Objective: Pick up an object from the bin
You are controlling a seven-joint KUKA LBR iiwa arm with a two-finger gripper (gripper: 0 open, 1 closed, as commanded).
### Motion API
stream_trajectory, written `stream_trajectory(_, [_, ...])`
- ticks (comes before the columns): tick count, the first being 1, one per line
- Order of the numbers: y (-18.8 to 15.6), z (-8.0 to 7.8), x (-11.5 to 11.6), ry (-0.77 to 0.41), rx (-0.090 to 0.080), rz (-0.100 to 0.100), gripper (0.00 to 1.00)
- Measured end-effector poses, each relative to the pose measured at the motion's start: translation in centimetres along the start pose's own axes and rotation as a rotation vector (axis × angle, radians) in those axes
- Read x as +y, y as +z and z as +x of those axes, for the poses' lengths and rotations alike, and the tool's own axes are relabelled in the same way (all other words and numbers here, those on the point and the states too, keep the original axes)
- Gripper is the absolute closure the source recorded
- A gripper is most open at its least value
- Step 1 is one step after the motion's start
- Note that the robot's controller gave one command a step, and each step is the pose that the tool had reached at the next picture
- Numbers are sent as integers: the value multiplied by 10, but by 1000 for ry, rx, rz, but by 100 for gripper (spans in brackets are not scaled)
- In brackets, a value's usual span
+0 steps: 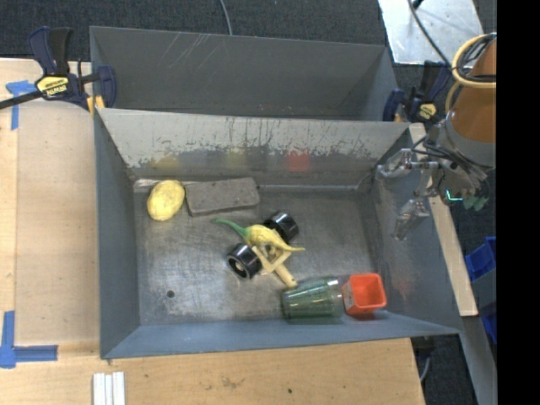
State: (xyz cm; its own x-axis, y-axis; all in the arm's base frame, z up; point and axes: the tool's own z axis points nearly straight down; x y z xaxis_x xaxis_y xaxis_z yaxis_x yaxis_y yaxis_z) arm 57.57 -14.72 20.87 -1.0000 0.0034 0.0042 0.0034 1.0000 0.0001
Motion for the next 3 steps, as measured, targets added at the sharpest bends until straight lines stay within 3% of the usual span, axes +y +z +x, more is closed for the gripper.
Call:
stream_trajectory(1, [-5, -2, 1, -3, -8, 1, 0])
stream_trajectory(3, [14, 32, -3, -118, -12, 3, 0])
